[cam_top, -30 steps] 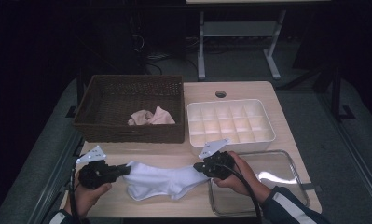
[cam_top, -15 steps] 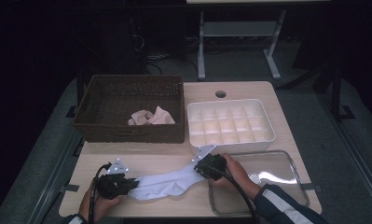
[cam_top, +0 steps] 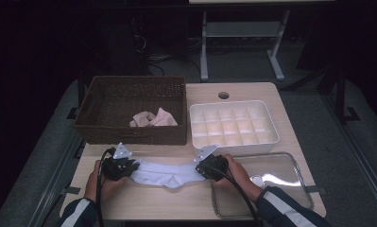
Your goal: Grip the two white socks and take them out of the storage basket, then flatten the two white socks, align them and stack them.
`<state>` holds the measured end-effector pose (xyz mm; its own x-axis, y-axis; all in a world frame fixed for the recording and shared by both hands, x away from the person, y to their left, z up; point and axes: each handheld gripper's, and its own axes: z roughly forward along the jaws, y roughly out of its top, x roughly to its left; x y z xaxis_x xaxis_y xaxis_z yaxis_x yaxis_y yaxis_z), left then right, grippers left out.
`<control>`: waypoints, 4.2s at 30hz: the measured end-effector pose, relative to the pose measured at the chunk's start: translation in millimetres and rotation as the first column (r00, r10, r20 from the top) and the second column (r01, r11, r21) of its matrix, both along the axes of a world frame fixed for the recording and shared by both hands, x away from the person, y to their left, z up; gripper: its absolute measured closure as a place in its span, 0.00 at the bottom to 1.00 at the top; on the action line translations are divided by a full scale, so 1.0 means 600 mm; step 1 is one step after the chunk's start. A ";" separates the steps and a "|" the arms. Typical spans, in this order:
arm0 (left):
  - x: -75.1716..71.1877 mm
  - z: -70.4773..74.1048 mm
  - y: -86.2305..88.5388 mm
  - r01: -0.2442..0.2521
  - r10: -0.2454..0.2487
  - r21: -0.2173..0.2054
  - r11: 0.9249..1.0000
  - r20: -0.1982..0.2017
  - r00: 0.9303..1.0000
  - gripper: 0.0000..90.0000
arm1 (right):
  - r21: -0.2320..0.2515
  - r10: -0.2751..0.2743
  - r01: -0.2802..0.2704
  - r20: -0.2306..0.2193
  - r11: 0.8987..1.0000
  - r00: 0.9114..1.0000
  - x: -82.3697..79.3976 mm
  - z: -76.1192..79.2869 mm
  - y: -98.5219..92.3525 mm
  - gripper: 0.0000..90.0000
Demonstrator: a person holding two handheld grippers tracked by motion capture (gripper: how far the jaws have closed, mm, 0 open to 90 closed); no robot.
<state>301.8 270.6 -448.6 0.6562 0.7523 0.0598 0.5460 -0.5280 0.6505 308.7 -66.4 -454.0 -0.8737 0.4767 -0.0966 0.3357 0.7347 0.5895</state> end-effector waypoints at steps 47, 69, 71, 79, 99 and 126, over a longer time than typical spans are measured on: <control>-0.015 0.029 0.050 -0.113 0.126 -0.334 0.936 0.017 0.992 0.37 | 0.079 0.282 -0.282 0.020 0.956 0.959 -0.052 -0.010 0.073 0.88; 0.001 -0.021 -0.001 0.002 -0.004 -0.042 0.999 -0.051 0.999 0.29 | 0.062 0.272 -0.271 0.000 0.961 0.962 -0.051 -0.007 0.064 0.86; -0.002 -0.023 0.005 -0.013 0.009 -0.067 0.998 -0.063 0.998 0.29 | 0.066 0.267 -0.265 -0.014 0.962 0.964 -0.049 -0.005 0.060 0.84; 0.006 -0.003 0.015 -0.046 0.049 -0.191 0.980 0.007 0.999 0.29 | 0.141 0.187 -0.187 0.015 0.972 0.982 -0.040 0.025 0.051 0.97; 0.010 -0.028 -0.002 0.008 -0.010 -0.070 0.998 -0.028 1.000 0.27 | 0.072 0.187 -0.187 0.003 0.980 0.982 -0.017 -0.010 0.101 1.00; -0.012 -0.012 -0.005 0.197 -0.208 -0.114 0.974 -0.093 0.974 0.89 | 0.070 0.197 -0.197 0.001 0.978 0.980 -0.015 -0.010 0.095 0.99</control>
<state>294.7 267.8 -455.9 0.7941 0.6014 -0.0874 0.5015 -0.5673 0.6532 299.7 -9.4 -460.0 -0.9517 0.3004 -0.0634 0.1922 0.7440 0.6399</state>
